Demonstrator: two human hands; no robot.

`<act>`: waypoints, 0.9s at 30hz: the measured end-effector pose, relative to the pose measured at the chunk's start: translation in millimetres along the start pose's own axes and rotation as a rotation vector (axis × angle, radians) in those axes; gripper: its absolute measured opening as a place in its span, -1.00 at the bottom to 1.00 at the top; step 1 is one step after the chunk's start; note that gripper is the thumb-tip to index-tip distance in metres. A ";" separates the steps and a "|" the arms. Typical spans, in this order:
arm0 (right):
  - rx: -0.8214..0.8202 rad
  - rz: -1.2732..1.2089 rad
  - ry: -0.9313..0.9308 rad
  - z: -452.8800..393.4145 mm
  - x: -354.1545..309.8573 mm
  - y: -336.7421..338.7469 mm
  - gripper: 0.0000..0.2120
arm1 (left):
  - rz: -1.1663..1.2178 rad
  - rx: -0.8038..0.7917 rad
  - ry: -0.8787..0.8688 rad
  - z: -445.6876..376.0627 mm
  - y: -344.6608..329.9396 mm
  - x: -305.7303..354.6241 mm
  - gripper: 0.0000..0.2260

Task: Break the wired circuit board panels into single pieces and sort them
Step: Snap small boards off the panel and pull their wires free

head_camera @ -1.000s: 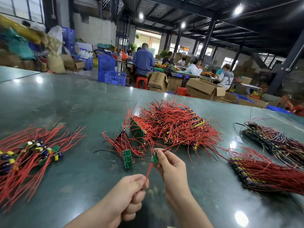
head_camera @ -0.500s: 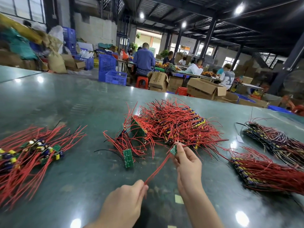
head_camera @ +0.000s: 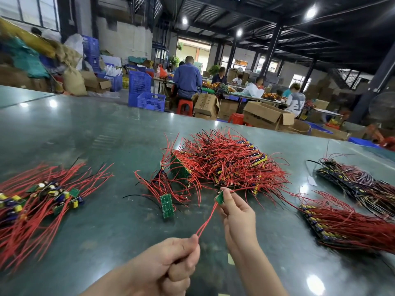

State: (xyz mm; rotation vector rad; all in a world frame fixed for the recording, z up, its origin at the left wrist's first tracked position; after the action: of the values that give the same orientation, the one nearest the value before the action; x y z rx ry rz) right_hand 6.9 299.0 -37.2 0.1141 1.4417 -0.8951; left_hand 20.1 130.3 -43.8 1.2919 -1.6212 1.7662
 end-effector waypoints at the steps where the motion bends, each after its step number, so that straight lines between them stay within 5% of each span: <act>1: -0.005 0.025 0.020 1.1 -0.1 -1.2 -0.82 | -0.098 -0.012 0.016 0.2 0.9 -0.7 -0.67; 4: -0.052 0.081 0.054 4.3 -3.1 -2.5 -0.82 | -0.244 0.063 0.114 1.4 4.5 2.3 -0.54; 8: -0.232 0.260 0.025 18.0 5.9 -14.1 -0.91 | -0.231 0.387 0.040 -1.2 19.4 8.9 -0.45; 13: -0.409 0.223 -0.097 24.8 2.1 -21.1 -0.72 | -0.188 0.018 0.011 11.8 20.7 17.8 -0.15; 15: -0.469 0.257 -0.126 25.5 0.1 -18.7 -0.78 | -0.108 0.031 -0.032 11.5 23.4 17.5 -0.11; 18: -0.551 0.408 -0.128 33.9 5.8 -22.4 -0.93 | 0.012 0.144 -0.112 3.8 29.0 16.5 -0.23; 22: -0.611 0.468 -0.034 41.7 7.7 -28.5 -0.94 | -0.068 0.335 -0.215 1.7 33.4 14.5 -0.63; 27: -0.510 0.451 -0.009 38.0 5.0 -26.1 -0.85 | -0.109 0.526 -0.268 -4.5 25.9 7.2 -0.72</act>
State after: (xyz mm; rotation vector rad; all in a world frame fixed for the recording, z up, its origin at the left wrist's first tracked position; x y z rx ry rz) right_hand 21.4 257.2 -23.3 0.0480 1.5121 -0.1491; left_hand -5.7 126.5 -51.5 1.8803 -1.2119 2.1035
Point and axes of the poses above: each hand's wrist, its own z-axis away from the middle knuckle, its own y-axis out of the back of the hand, x = y × z, the point moved 2 cm from there along -z, towards the middle knuckle, and after that the axes turned 11 degrees about -y, right-handed, at the moved point
